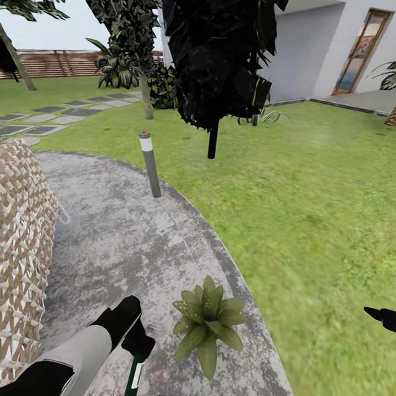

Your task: Pick up the pesticide atomizer in the garden and spray insectifuge to fully cover both potted plants in the garden.

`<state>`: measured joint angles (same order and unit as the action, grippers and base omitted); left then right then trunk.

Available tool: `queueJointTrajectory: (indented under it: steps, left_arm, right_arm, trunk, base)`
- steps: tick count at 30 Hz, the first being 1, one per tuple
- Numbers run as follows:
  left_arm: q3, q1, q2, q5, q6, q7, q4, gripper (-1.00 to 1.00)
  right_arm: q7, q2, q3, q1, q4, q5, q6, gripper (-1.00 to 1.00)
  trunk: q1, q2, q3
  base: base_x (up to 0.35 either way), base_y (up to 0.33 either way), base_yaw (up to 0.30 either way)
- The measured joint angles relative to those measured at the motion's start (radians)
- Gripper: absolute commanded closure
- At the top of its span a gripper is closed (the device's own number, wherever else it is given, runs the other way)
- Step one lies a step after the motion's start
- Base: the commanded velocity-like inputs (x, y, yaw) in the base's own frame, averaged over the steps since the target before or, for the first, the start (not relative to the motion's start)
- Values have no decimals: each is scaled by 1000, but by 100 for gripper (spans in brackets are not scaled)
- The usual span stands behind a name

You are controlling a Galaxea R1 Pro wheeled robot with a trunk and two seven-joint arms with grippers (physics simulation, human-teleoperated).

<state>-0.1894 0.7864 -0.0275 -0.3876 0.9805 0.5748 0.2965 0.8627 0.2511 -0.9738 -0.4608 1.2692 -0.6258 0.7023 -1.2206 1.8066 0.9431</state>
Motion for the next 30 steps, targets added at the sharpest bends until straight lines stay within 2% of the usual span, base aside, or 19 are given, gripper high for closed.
queueJointTrajectory:
  steps: [3,6,12,19,30]
  left_arm:
    - [1,0,0,-21,0,0,0,100]
    - [1,0,0,-28,0,0,0,100]
    - [0,0,0,-30,-1,0,1,100]
    - [1,0,0,-31,-1,0,1,100]
    - [3,0,1,-30,-1,0,1,100]
  right_arm:
    - [0,0,0,0,0,0,0,-100]
    - [0,0,0,0,0,0,0,-100]
    - [0,0,0,0,1,0,1,-100]
    - [0,0,0,0,0,0,1,-100]
    - [0,0,0,0,0,1,1,-100]
  trunk:
    - [0,0,1]
    - [0,0,1]
    - [0,0,2]
    - [0,0,4]
    - [0,0,4]
  base:
    - [0,-42,150]
    - [0,-98,38]
    - [0,-226,30]
    - [0,-289,205]
    - [-38,-89,32]
